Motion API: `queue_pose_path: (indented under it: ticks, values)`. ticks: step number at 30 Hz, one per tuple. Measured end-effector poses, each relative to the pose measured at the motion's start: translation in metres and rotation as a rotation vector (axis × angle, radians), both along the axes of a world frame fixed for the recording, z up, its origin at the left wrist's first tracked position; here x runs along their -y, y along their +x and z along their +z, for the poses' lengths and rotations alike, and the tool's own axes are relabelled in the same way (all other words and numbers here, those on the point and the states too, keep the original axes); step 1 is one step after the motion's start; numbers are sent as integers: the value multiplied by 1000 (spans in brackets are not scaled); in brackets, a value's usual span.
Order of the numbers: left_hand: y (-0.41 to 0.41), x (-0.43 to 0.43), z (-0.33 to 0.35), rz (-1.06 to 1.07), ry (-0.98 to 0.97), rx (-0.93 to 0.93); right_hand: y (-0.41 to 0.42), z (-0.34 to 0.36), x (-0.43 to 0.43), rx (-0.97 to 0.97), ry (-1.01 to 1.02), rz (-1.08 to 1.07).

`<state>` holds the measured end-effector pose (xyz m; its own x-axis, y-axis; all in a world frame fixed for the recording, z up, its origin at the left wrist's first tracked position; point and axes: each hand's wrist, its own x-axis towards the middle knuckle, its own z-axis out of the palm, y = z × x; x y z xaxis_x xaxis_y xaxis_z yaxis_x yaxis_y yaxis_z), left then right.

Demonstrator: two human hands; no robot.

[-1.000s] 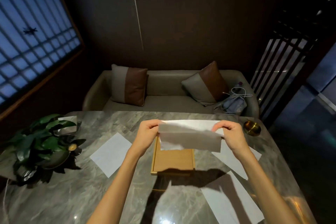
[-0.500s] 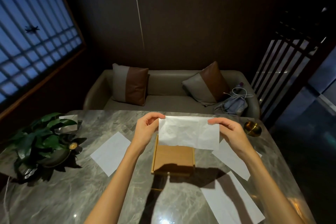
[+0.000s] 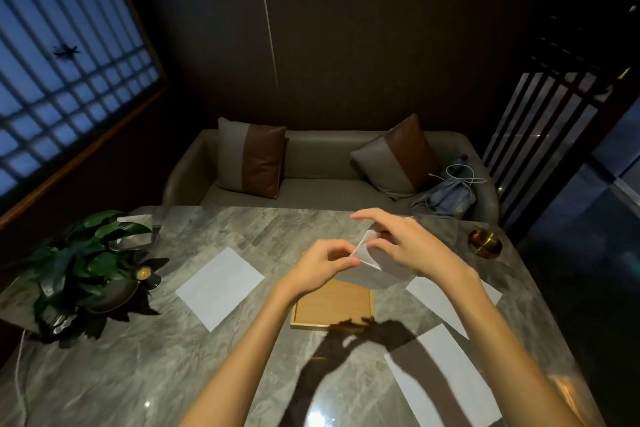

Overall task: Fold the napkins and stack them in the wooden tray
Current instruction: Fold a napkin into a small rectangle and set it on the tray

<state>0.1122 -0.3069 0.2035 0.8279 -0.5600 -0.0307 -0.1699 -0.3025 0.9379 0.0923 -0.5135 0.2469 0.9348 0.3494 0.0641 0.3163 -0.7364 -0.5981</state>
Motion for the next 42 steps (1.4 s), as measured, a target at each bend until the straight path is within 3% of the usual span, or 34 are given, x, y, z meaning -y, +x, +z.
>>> queue_pose_path:
  ticks: [3,6,8,12,22,28,33,37,42]
  values:
    - [-3,2,-3,156,-103,-35,0,-12,10,-29,352,-201]
    - [-5,1,-4,272,-220,-131,-4,-26,12,-312,687,-462]
    - [-4,0,-5,338,-249,-152,-11,-39,9,-452,820,-525]
    - [-2,-2,-7,406,-240,-107,-20,-56,3,-304,971,-531]
    - [1,-4,-7,446,-246,-106,-20,-54,-1,-134,903,-522]
    - [4,-3,-8,410,18,206,-22,-48,-2,-86,769,-557]
    - [6,2,-3,449,112,314,-23,-38,-6,-27,692,-540]
    - [7,-1,1,448,57,332,-22,-32,-3,45,618,-520]
    - [9,-4,8,408,-42,218,-24,-30,0,5,746,-496]
